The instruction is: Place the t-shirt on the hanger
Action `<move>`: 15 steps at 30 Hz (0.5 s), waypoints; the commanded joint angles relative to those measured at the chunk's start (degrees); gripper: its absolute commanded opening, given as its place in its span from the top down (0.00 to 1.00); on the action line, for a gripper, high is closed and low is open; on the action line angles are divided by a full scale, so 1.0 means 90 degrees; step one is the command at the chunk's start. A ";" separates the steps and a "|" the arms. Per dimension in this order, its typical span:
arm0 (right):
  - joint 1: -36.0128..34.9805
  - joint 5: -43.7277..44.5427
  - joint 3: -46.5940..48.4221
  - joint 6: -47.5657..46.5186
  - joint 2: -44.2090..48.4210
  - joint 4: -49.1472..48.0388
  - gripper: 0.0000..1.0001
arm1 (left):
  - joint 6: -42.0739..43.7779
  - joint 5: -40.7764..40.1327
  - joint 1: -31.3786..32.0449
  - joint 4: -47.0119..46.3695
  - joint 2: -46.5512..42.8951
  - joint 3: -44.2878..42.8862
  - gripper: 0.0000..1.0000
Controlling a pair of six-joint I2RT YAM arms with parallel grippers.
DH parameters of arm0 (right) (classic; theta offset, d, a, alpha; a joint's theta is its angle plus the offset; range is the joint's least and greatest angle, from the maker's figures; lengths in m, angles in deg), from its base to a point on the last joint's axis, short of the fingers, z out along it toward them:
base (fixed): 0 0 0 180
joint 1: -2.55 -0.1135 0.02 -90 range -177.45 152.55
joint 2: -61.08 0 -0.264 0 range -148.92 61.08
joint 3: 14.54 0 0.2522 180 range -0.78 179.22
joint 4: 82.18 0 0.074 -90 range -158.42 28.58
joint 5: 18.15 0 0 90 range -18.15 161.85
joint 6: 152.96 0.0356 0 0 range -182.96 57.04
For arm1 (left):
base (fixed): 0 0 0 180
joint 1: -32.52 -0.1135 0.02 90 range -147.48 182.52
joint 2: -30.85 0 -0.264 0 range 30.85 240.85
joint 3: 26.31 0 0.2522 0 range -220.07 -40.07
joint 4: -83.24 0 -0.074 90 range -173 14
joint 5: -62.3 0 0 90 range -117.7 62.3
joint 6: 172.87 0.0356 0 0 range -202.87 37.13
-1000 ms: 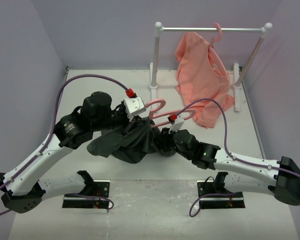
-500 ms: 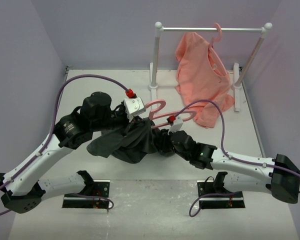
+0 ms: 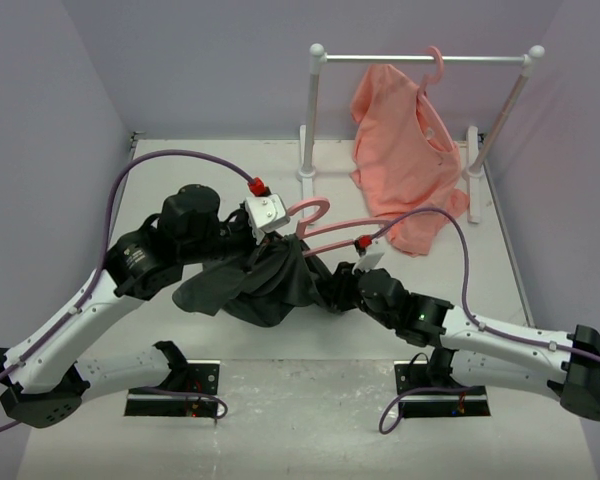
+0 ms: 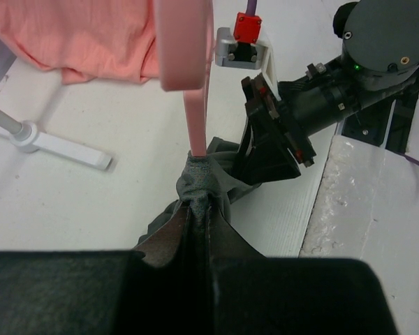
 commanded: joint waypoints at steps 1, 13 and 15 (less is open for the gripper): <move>-0.0001 -0.0201 -0.0115 0.0286 0.0591 -0.0357 0.66 | -0.0102 0.0016 0.0000 -0.0398 -0.0083 -0.0161 1.00; -0.0001 -0.0092 -0.0345 0.0715 0.0772 -0.0299 0.65 | -0.0152 0.0150 0.0000 -0.0504 -0.0092 -0.0076 1.00; -0.0008 -0.0076 -0.0346 0.0734 0.0577 -0.0341 0.66 | -0.0170 0.0146 0.0000 -0.0500 -0.0093 -0.0094 1.00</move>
